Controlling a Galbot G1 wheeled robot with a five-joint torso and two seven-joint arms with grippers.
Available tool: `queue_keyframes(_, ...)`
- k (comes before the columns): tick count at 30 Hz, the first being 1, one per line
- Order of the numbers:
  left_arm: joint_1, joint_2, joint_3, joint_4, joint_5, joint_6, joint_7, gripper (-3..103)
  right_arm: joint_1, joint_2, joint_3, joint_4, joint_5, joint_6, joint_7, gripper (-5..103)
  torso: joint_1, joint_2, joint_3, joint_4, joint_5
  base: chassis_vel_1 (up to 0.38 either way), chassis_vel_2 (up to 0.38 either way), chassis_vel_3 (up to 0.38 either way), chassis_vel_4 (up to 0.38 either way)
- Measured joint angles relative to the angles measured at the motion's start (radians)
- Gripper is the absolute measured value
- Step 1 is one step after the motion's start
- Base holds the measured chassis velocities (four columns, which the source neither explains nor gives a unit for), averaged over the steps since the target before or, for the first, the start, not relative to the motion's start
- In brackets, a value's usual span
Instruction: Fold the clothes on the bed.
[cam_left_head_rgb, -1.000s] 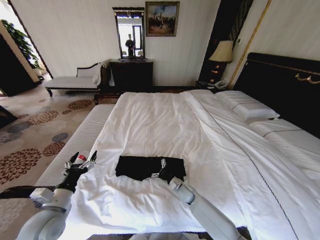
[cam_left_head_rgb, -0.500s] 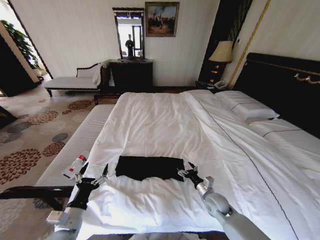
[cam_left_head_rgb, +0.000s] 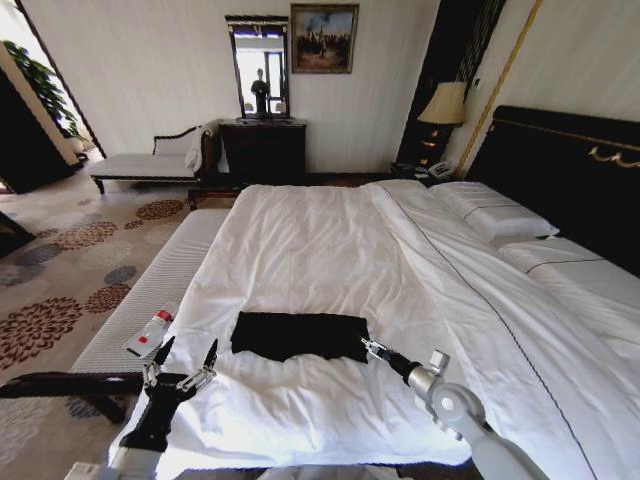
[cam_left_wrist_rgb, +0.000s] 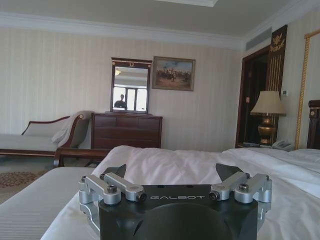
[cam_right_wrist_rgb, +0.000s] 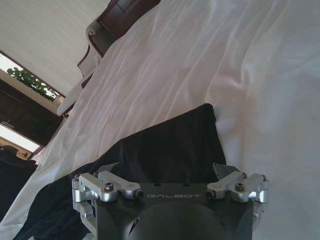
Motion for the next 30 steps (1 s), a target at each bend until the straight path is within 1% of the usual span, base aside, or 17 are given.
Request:
queue_keyframes(7,-0.003,0.0,0.001,0.002,0.0,0.004,-0.001,100,0.051,0.032,-0.045,-0.104,-0.021,0.005,-0.011,100,0.0,0.0,0.0,-0.0001,0.0001,0.0,0.0,0.0,0.0)
queue_keyframes(15,-0.005,0.001,0.001,0.003,0.0,0.005,-0.001,100,0.092,0.048,-0.073,-0.148,-0.011,0.006,-0.031,100,0.0,0.0,0.0,-0.0001,-0.0002,0.0,0.0,0.0,0.0)
queue_keyframes(22,-0.005,0.001,0.001,0.004,-0.001,0.005,-0.002,100,0.164,0.089,-0.134,-0.204,-0.006,0.006,-0.041,100,0.0,0.0,0.0,-0.0002,-0.0003,0.0,0.0,0.0,0.0)
queue_keyframes(23,-0.005,0.001,0.001,0.004,-0.001,0.005,-0.002,100,0.176,0.095,-0.144,-0.213,-0.007,0.006,-0.042,101,0.0,0.0,0.0,-0.0002,-0.0003,0.0,0.0,0.0,0.0)
queue_keyframes(24,-0.005,0.001,0.001,0.004,-0.001,0.005,-0.002,100,0.188,0.102,-0.151,-0.221,-0.006,0.006,-0.042,99,0.0,0.0,0.0,-0.0001,-0.0002,0.0,0.0,0.0,0.0)
queue_keyframes(25,-0.005,0.001,0.001,0.004,-0.001,0.005,-0.002,100,0.188,0.102,-0.151,-0.221,-0.006,0.006,-0.042,99,0.0,0.0,0.0,-0.0001,-0.0002,0.0,0.0,0.0,0.0)
queue_keyframes(28,-0.006,0.001,0.0,0.005,-0.001,0.006,-0.002,100,0.227,0.127,-0.17,-0.252,-0.004,0.006,-0.039,84,0.0,0.0,0.0,0.0,0.0,0.0,0.0,0.0,0.0)
queue_keyframes(30,-0.006,0.001,0.0,0.005,-0.001,0.006,-0.002,100,0.232,0.133,-0.17,-0.256,-0.002,0.006,-0.038,84,0.0,0.0,0.0,0.0,-0.0001,0.0,0.0,0.0,0.0)
